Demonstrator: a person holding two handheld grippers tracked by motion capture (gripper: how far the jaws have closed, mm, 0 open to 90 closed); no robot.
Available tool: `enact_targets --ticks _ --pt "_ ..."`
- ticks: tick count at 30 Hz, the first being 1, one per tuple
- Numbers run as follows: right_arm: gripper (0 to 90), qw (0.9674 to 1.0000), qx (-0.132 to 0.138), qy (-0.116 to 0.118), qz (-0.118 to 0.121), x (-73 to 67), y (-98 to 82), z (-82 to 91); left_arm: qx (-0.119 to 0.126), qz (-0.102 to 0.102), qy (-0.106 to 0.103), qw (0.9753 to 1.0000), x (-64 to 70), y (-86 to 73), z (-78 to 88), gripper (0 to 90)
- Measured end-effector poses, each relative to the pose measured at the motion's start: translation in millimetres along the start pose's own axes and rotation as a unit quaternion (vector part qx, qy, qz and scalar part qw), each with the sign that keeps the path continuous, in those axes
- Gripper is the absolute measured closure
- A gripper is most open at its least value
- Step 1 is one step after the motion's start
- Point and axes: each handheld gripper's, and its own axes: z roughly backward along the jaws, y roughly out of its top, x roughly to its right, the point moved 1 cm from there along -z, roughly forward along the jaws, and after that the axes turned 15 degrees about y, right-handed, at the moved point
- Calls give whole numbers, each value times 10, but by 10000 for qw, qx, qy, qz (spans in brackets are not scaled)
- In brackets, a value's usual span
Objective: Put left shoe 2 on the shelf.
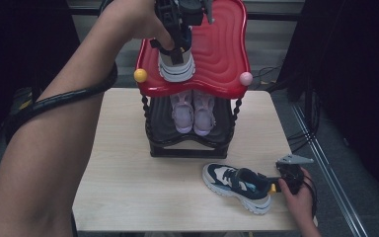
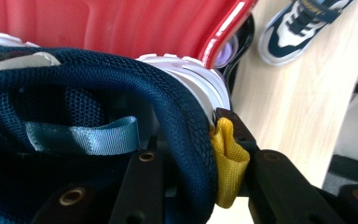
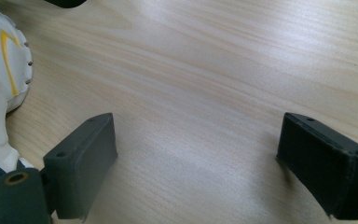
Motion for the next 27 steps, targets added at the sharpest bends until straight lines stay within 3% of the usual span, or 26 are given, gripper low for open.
enact_targets --ticks 5,6,12,13,17,18,24,27 --pt "109 10000 -10 -1 5 1 0 2 -83 25 65 9999 -32 51 -55 724" --pt "109 10000 -9 0 5 1 0 2 -90 -86 111 9999 -49 64 -65 724" --pt "109 10000 -11 0 4 0 1 2 -81 -43 69 9999 -51 89 -108 721" --pt "109 10000 -9 0 4 1 1 1 -71 -135 91 9998 -58 94 -116 720" --pt "109 10000 -9 2 6 1 1 1 -114 -189 135 9997 -54 89 -150 719" --pt "109 10000 -9 3 6 1 1 1 -126 -113 116 9998 -48 82 -161 718" --pt "109 10000 -11 4 7 2 1 1 -167 -233 198 9994 -66 72 -177 717" --pt "108 10000 -10 7 4 1 2 0 -168 -155 185 9996 -46 58 -205 718"
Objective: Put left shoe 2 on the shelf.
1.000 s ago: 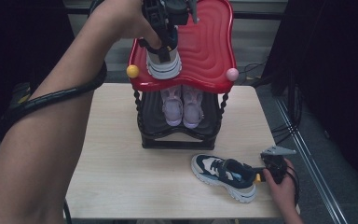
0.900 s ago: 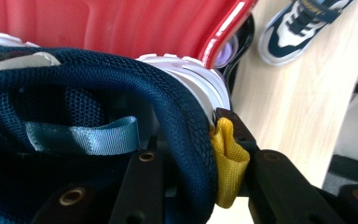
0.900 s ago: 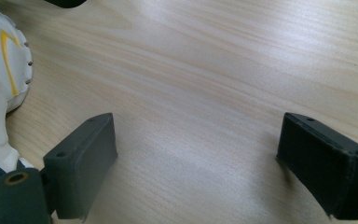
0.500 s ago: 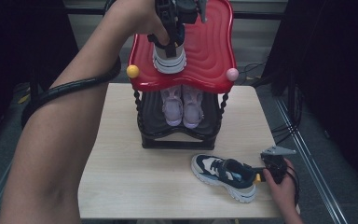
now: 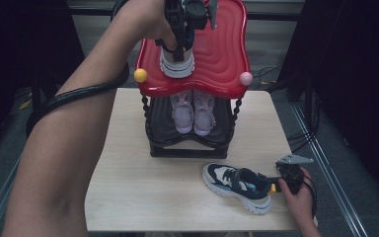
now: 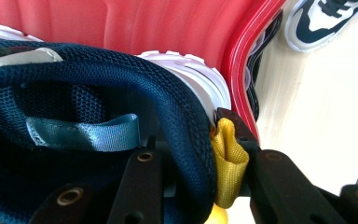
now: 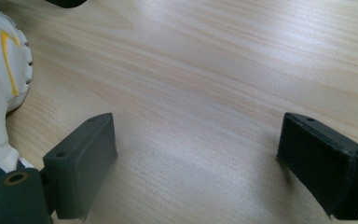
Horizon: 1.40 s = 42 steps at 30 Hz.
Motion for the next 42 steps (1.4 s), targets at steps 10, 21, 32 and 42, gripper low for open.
enact_targets --ticks 10,21,32,42 --pt "108 10000 -1 0 2 0 1 0 -14 -51 7 10000 26 -42 -24 715" --pt "108 10000 -2 0 1 0 1 -1 99 107 159 9998 9 -58 -19 608" --pt "108 10000 -2 0 -3 0 1 -1 202 788 135 9966 -25 -107 31 406" --pt "108 10000 8 2 -4 -1 0 -3 338 1110 212 9930 -17 -177 114 280"
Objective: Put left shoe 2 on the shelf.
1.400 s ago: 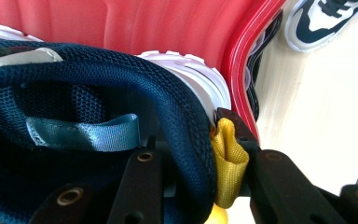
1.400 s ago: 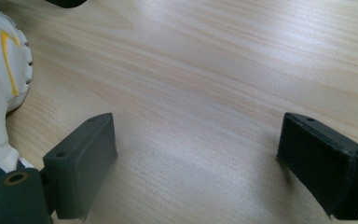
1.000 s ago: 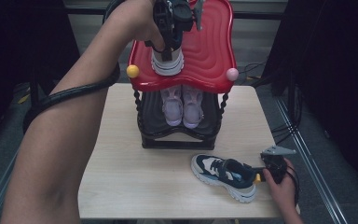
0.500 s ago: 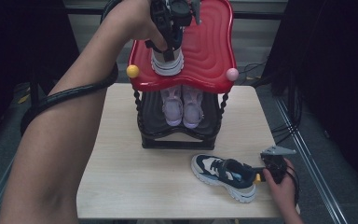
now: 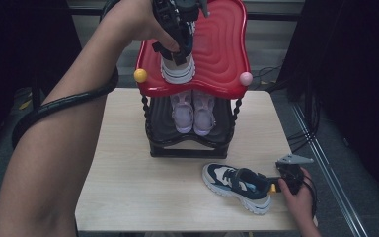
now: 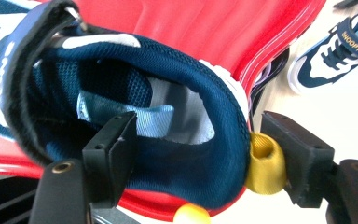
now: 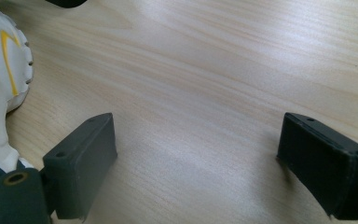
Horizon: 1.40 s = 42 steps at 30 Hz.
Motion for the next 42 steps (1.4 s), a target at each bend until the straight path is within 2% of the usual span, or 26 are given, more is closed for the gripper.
enact_targets --ticks 2,3,7,9,10,14,32,39,42 --pt "108 10000 0 0 7 1 0 0 55 47 -5 10000 -25 -17 42 277" --pt "108 10000 1 -1 0 0 0 0 93 175 -45 9998 -27 -31 66 278" --pt "108 10000 0 0 6 1 0 0 108 361 -82 9993 -44 -82 129 275" --pt "108 10000 1 -1 1 0 0 0 146 418 -166 9989 -67 -130 161 271" --pt "108 10000 1 0 7 1 0 0 152 541 -202 9982 -64 -158 165 271" --pt "108 10000 2 0 -4 0 0 0 124 775 -230 9967 -69 -274 172 256" --pt "108 10000 0 -1 4 0 0 0 17 1217 -448 9916 -43 -736 175 253" --pt "108 10000 -11 -3 3 0 0 2 19 1413 -501 9887 -17 -941 181 257" --pt "108 10000 -10 -3 -3 -1 0 2 -78 1459 -454 9882 4 -1009 173 258"
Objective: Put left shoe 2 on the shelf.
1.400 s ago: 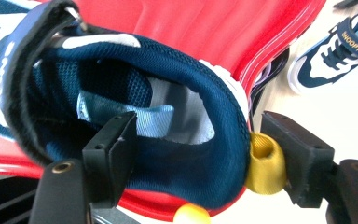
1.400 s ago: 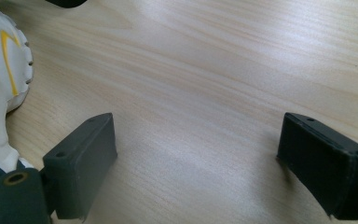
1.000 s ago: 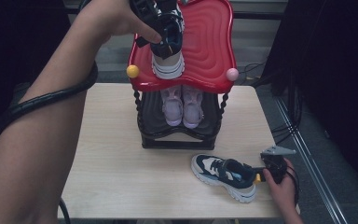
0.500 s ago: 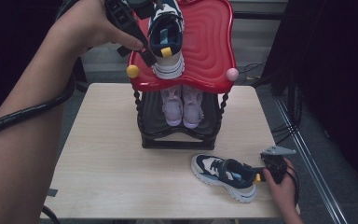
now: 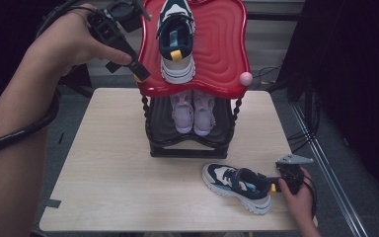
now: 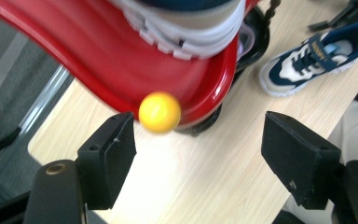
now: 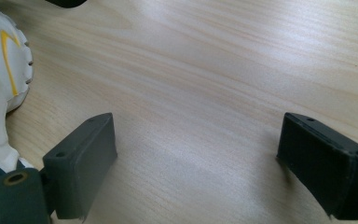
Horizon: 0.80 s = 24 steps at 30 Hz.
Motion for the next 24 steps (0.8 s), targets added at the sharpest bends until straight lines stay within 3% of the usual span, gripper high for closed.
enact_targets --ticks 12,24 --pt "108 10000 -1 -1 8 1 0 0 -121 161 -111 9997 30 -295 -106 258" --pt "108 10000 1 -2 11 1 0 -1 -133 166 -172 9996 189 -539 -246 260"
